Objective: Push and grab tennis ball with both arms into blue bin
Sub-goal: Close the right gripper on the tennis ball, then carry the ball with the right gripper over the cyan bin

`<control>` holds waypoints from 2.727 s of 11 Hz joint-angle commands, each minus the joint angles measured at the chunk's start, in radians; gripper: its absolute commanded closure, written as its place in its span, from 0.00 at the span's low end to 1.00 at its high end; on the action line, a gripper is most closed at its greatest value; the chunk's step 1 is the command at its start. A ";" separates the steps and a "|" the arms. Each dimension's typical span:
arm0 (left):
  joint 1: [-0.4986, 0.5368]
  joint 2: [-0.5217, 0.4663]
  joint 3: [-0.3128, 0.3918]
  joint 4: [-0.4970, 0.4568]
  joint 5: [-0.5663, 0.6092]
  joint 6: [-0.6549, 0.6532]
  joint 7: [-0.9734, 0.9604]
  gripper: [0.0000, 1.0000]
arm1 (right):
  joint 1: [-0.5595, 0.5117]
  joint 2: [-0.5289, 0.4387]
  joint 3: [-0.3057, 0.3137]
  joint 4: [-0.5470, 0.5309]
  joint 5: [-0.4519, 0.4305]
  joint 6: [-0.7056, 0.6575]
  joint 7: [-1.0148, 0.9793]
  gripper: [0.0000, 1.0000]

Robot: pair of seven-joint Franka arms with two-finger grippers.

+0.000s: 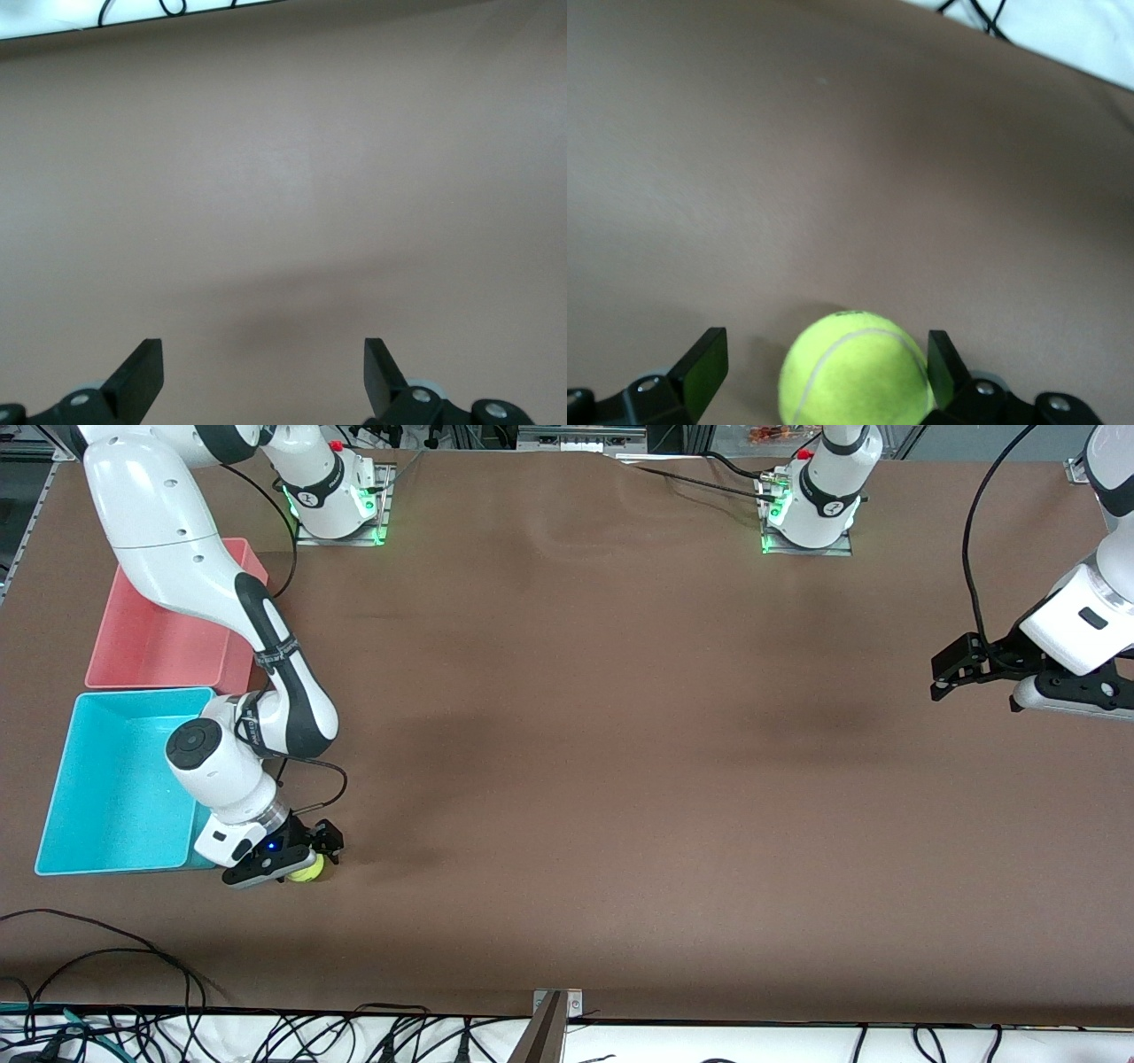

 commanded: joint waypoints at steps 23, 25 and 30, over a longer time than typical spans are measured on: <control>0.065 -0.023 -0.042 -0.043 0.023 0.004 -0.009 0.00 | -0.038 -0.229 -0.155 0.176 -0.012 -0.963 -0.099 0.54; 0.066 -0.023 -0.042 -0.046 0.023 0.004 -0.017 0.00 | -0.041 -0.234 -0.236 0.158 -0.007 -1.079 -0.128 0.57; 0.066 -0.022 -0.041 -0.041 0.021 0.004 -0.024 0.00 | -0.164 -0.232 -0.249 -0.014 0.019 -0.990 -0.246 0.65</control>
